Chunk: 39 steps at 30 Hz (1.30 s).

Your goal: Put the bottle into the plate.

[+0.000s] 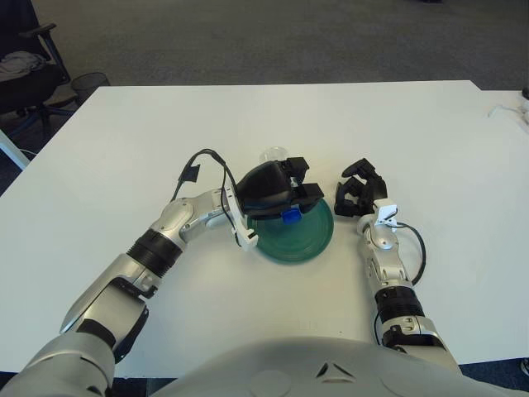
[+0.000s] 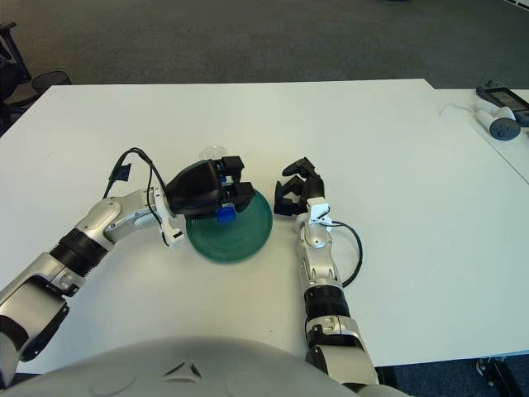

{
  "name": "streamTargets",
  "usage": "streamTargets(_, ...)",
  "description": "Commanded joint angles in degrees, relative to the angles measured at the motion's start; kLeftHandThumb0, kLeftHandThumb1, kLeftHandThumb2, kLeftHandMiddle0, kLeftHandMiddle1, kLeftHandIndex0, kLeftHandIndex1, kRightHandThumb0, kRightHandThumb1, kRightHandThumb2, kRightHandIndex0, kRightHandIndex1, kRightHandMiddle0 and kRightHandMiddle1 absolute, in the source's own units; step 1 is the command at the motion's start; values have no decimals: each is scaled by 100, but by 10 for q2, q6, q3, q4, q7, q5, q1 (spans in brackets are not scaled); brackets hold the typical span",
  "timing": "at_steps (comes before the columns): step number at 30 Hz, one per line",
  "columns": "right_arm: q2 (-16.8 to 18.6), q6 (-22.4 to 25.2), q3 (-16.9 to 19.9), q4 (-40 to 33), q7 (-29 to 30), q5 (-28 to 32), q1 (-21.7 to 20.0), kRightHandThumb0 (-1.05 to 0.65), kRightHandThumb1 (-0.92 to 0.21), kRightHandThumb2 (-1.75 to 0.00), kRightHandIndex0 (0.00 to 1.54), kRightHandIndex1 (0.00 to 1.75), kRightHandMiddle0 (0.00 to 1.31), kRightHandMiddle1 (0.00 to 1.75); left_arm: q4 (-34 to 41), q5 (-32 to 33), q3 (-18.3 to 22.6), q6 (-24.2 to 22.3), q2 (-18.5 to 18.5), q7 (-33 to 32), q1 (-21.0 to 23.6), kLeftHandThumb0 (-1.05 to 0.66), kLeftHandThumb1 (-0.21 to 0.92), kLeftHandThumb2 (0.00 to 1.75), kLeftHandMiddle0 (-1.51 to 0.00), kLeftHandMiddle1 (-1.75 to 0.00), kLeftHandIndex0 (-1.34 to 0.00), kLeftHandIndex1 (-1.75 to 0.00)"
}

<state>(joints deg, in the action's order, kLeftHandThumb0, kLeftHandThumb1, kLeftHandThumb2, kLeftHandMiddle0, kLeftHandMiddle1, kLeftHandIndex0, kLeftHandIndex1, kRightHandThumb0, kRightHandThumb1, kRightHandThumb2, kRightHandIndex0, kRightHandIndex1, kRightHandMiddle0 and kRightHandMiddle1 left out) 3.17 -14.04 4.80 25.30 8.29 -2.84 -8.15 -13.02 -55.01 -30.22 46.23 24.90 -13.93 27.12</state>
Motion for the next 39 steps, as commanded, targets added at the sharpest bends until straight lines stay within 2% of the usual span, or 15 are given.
streamTargets(1, 5, 36, 5, 40, 10, 5, 39, 0, -13, -149, 81, 161, 52, 175, 0, -19, 3, -6, 7, -13, 10, 0, -1, 170, -86, -175, -63, -175)
streamTargets(5, 11, 41, 4, 29, 23, 1, 43, 0, -12, -150, 82, 160, 54, 175, 5, -54, 3, -18, 6, -53, 10, 0, 2, 166, -83, -175, -60, -175)
streamTargets(9, 16, 46, 1, 21, 35, -3, 45, 0, -9, -154, 83, 161, 56, 175, 13, -90, 1, -34, -1, -112, 7, 0, 14, 150, -72, -167, -57, -175)
streamTargets(11, 16, 47, 1, 20, 37, -3, 45, 0, -8, -155, 83, 162, 57, 175, 15, -96, -2, -40, -3, -123, 5, 0, 29, 134, -59, -170, -47, -175)
streamTargets(12, 17, 45, 1, 20, 37, -1, 45, 0, -7, -156, 84, 162, 57, 175, 19, -99, -4, -45, -4, -128, 1, 0, 31, 132, -57, -171, -46, -175)
streamTargets(13, 17, 35, 3, 33, 36, 2, 42, 0, -7, -156, 84, 163, 57, 175, 22, -106, -7, -50, -3, -130, -1, 0, 52, 105, -43, -172, -36, -170)
streamTargets(15, 16, 16, 8, 59, 36, 6, 35, 0, -7, -157, 84, 163, 58, 175, 25, -117, -14, -58, 0, -133, -2, -18, 71, 79, -25, -152, -27, -172)
streamTargets(17, 17, 6, 10, 68, 40, 6, 33, 0, -6, -157, 83, 164, 58, 175, 23, -129, -22, -59, 8, -133, 4, -51, 84, 74, -16, -111, -11, -139)
streamTargets(18, 17, 4, 10, 67, 43, 5, 34, 0, -6, -158, 84, 164, 58, 175, 21, -135, -25, -59, 12, -133, 7, -57, 85, 75, -14, -97, -9, -124)
streamTargets(19, 17, 0, 9, 69, 51, -1, 34, 0, -5, -158, 85, 163, 59, 175, 18, -144, -31, -58, 17, -137, 12, -66, 88, 77, -14, -69, -6, -102)
streamTargets(21, 13, -6, 8, 79, 62, -11, 32, 0, -4, -160, 86, 162, 60, 175, 14, -156, -38, -58, 22, -145, 16, -76, 90, 83, -12, -38, -3, -72)
streamTargets(23, 9, -7, 6, 89, 72, -20, 29, 0, -2, -161, 87, 161, 61, 175, 12, -163, -42, -59, 25, -154, 17, -83, 91, 87, -11, -17, -1, -50)
streamTargets(26, 5, -2, 3, 98, 81, -31, 25, 0, 1, -164, 90, 160, 64, 175, 9, -170, -47, -59, 30, -167, 18, -88, 92, 94, -6, -6, 0, -28)
streamTargets(29, 2, 2, 2, 104, 79, -31, 18, 0, 3, -166, 91, 160, 65, 175, 7, -176, -51, -61, 32, -181, 20, -92, 92, 99, -4, -2, 0, -18)
streamTargets(39, 1, -7, -7, 113, 86, -39, 12, 0, 5, -169, 91, 163, 67, 175, -5, -186, -66, -61, 41, -218, 32, -95, 92, 106, -6, -1, 0, -15)
